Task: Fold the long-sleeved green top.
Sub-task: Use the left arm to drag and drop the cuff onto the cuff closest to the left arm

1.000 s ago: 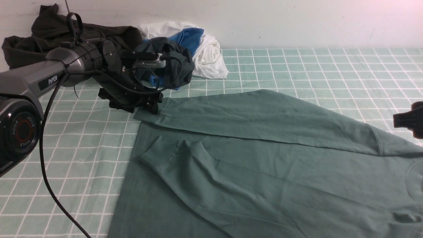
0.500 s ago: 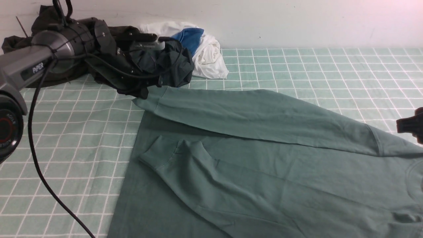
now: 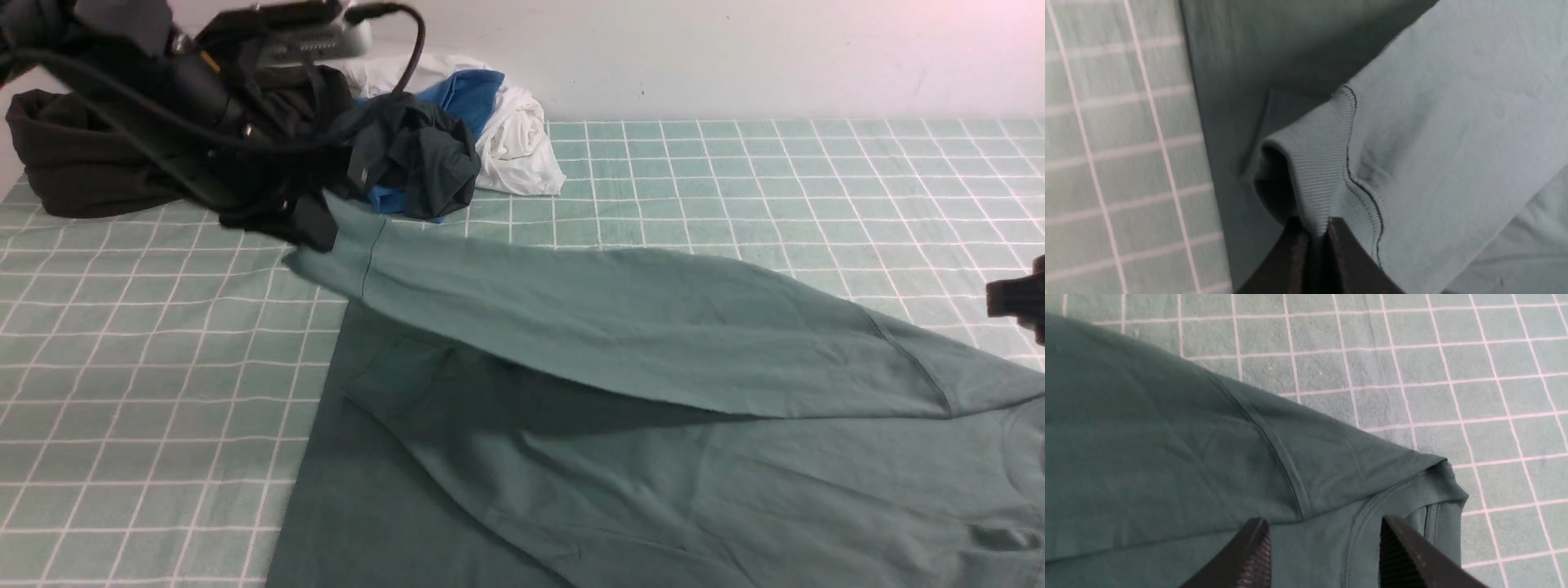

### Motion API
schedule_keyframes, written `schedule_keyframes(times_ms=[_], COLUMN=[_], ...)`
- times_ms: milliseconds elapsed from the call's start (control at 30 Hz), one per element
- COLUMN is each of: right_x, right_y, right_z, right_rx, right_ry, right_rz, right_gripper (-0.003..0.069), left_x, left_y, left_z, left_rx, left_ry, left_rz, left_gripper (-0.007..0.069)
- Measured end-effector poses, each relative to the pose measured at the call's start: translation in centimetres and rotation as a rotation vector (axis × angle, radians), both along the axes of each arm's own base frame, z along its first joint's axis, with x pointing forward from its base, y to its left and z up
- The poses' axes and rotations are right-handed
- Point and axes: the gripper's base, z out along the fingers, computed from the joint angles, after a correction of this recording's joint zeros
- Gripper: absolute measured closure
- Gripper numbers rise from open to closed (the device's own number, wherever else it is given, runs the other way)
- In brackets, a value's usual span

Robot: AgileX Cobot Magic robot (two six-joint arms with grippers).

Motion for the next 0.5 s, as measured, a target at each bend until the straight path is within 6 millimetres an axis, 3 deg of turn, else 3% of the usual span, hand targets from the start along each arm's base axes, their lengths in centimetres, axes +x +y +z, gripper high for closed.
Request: schedule_keyframes(times_ms=[67, 100, 200, 267, 367, 500], right_x=[-0.3, -0.8, -1.6, -1.9, -2.6, -4.2], right_y=[0.0, 0.0, 0.1, 0.3, 1.2, 3.0], right_z=[0.5, 1.0, 2.0, 2.3, 2.8, 3.5], right_rx=[0.004, 0.014, 0.041, 0.046, 0.042, 0.043], right_ry=[-0.018, -0.042, -0.081, -0.093, -0.089, -0.073], right_rz=[0.000, -0.002, -0.004, 0.007, 0.052, 0.145], right_gripper=[0.0309, 0.0309, 0.0309, 0.0309, 0.0309, 0.0309], left_x=[-1.6, -3.6, -7.0, -8.3, -9.4, -10.3], left_y=[0.2, 0.4, 0.8, 0.9, 1.1, 0.9], left_z=[-0.6, -2.0, -5.0, -6.4, -7.8, -7.4], left_rx=[-0.002, 0.007, 0.013, 0.027, 0.049, 0.067], left_ry=[0.001, 0.020, 0.068, 0.092, 0.128, 0.141], left_rz=[0.007, 0.007, -0.009, -0.036, -0.095, -0.198], left_gripper=[0.0602, 0.0594, 0.0555, 0.0512, 0.0388, 0.0253])
